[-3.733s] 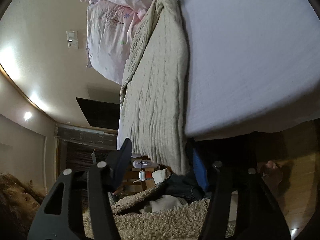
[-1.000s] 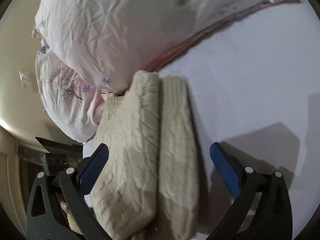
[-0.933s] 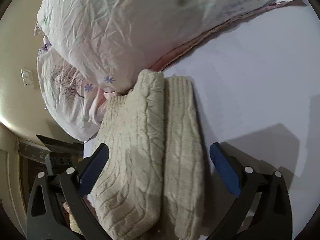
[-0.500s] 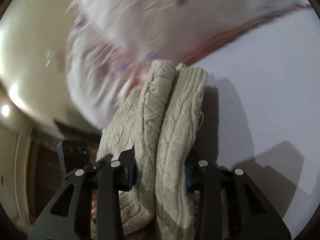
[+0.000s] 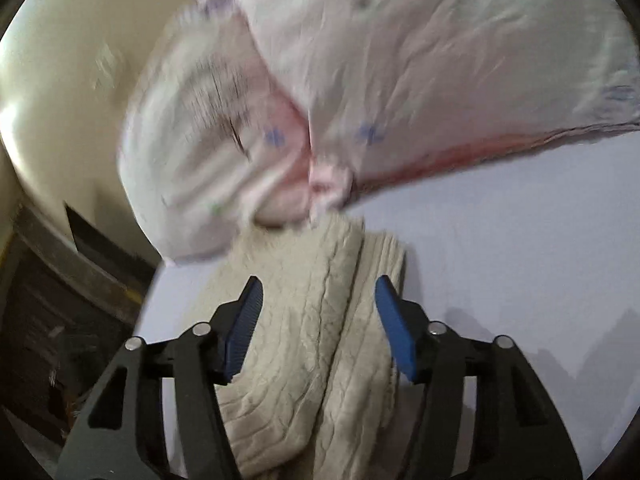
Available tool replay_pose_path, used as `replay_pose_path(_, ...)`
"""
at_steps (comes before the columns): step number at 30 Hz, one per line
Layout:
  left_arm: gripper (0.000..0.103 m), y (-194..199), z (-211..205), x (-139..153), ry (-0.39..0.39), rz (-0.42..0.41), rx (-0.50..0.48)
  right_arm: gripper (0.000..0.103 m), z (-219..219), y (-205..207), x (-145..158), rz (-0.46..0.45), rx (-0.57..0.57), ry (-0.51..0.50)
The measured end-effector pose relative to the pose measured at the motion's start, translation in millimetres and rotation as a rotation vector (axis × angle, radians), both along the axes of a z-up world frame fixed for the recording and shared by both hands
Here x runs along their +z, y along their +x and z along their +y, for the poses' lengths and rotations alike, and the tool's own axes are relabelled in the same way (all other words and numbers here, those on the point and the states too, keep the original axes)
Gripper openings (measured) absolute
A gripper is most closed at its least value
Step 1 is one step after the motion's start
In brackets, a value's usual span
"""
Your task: Fold small clothes
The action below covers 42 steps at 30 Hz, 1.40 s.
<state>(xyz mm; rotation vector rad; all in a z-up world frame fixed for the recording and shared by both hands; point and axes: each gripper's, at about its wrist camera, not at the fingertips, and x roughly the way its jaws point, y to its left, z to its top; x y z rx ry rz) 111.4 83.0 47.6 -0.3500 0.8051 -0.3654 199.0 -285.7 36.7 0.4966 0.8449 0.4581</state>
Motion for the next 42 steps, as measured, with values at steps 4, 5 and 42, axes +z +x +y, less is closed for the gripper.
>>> replay_pose_path(4,0.092,-13.5,-22.3,-2.5,0.099,-0.024,0.012,0.013,17.5,11.4,-17.2,0.012,0.026,-0.065)
replay_pose_path(5,0.092,-18.9,-24.7,-2.9,0.135,-0.036,0.009,0.012,10.7,10.3,-13.8,-0.012,-0.011,-0.077)
replay_pose_path(42,0.102,-54.9,-104.4,-48.1,0.561,0.112,0.001,0.101,38.9,-170.0,-27.5,-0.068,-0.145,-0.483)
